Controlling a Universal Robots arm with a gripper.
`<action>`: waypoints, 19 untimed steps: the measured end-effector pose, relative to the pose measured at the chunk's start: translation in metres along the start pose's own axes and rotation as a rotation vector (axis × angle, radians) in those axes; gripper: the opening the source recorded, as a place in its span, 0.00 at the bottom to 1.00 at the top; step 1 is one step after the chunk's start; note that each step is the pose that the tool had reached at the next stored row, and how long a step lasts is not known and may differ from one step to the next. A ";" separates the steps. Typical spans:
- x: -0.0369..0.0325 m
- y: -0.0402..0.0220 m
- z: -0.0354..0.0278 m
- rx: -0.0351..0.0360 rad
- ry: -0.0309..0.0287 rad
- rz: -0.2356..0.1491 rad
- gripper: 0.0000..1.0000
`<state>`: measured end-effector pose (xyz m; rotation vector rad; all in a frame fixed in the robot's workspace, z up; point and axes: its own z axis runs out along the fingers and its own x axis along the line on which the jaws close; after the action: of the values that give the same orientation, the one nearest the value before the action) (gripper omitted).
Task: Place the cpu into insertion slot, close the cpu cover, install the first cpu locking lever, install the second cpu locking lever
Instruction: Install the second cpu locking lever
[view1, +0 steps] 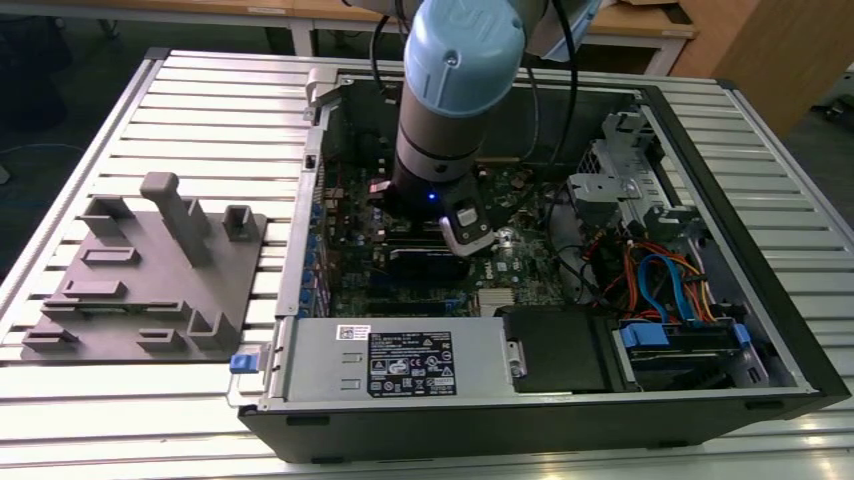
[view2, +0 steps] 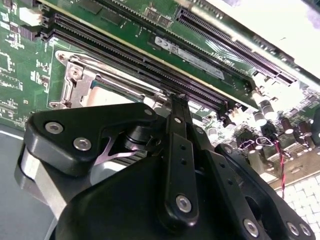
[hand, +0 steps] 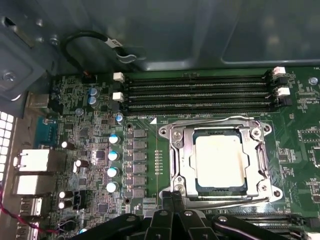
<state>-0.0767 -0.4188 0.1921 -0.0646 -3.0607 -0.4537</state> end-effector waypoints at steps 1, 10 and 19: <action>0.0000 0.0001 0.0001 -0.0012 0.0005 0.000 0.11; 0.0005 0.0029 -0.0097 0.0057 0.0006 0.001 0.11; 0.0004 -0.0039 -0.0119 0.0067 -0.0012 0.008 0.11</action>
<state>-0.0768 -0.4260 0.2024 -0.0772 -3.0618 -0.4431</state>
